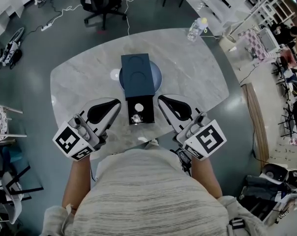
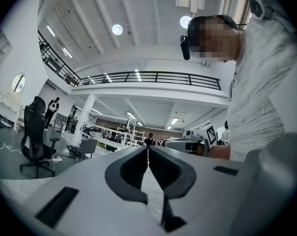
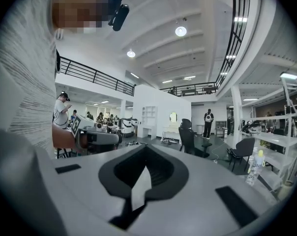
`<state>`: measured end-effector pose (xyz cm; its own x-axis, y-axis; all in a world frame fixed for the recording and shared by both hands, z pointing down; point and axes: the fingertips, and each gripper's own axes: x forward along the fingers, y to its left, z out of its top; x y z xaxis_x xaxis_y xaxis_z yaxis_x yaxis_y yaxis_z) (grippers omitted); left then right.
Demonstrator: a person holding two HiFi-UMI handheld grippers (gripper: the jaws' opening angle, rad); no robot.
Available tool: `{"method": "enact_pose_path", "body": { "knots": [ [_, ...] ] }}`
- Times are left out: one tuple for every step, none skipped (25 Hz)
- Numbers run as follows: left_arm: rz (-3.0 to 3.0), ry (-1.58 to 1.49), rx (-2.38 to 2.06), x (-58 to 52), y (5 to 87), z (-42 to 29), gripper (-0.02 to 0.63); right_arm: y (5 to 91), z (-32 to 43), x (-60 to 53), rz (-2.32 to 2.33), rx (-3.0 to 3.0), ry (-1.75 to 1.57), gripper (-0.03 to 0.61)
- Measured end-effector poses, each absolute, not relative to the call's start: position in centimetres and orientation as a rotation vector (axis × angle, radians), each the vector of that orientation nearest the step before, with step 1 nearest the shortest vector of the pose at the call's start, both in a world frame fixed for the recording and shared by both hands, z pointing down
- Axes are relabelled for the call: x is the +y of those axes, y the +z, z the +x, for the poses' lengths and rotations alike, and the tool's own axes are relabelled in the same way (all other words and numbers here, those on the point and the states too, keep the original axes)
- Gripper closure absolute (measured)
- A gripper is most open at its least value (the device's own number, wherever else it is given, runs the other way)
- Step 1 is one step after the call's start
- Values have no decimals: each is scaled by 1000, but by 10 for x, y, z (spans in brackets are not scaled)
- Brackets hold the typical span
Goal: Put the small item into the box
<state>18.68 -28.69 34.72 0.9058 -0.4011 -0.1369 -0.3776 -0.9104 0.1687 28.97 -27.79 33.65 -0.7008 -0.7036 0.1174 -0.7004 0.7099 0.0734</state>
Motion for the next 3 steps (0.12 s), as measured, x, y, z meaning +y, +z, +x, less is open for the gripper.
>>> {"method": "enact_pose_path", "body": {
  "knots": [
    [2932, -254, -601, -287, 347, 188, 592, 336, 291, -279, 1146, -2776, -33, 560],
    [2932, -253, -600, -288, 346, 189, 592, 336, 292, -280, 1146, -2775, -32, 560],
    [2933, -253, -599, -289, 346, 190, 592, 336, 293, -281, 1146, -2773, -30, 560]
  ]
}}
